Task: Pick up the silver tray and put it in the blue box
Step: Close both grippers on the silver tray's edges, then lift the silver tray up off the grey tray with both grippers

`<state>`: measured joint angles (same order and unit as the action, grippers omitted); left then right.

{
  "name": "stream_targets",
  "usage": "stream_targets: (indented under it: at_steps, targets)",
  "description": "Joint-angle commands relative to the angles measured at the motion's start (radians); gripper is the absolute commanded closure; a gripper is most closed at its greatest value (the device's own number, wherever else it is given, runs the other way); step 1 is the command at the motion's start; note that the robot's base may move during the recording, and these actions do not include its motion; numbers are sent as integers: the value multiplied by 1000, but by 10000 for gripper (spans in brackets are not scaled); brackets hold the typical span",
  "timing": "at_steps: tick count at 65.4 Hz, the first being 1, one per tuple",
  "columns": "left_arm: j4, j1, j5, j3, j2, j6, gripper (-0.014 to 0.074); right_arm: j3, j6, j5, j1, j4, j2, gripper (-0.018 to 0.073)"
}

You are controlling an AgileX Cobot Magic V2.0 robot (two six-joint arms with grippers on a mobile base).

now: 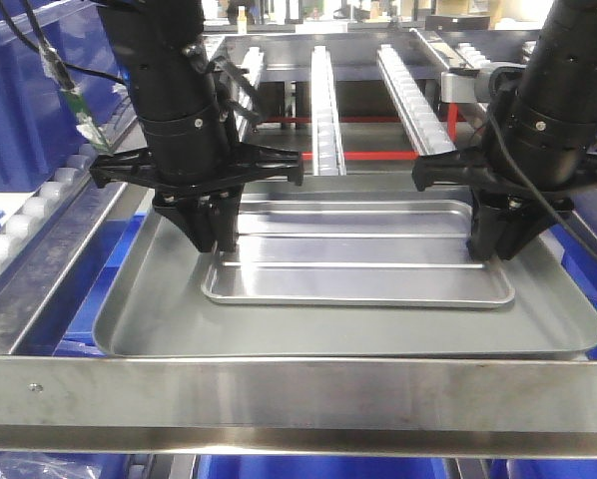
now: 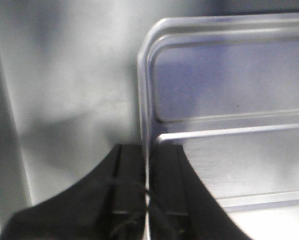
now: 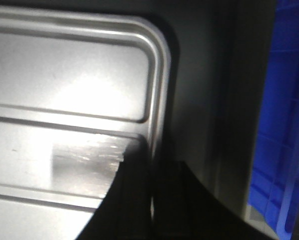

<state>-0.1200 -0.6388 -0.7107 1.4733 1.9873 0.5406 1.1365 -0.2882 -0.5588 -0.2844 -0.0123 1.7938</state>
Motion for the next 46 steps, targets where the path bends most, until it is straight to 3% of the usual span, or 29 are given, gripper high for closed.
stream_targets:
  at_steps: [1, 28, 46]
  targets:
    - [5, -6, -7, 33, -41, -2, 694, 26, 8, 11, 2, -12, -51, 503]
    - [-18, -6, -204, 99, -236, -2, 694, 28, 8, -183, -2, -12, -294, 503]
    - [-34, -27, -341, 99, -391, -2, 694, 29, -32, -252, -61, -13, -455, 503]
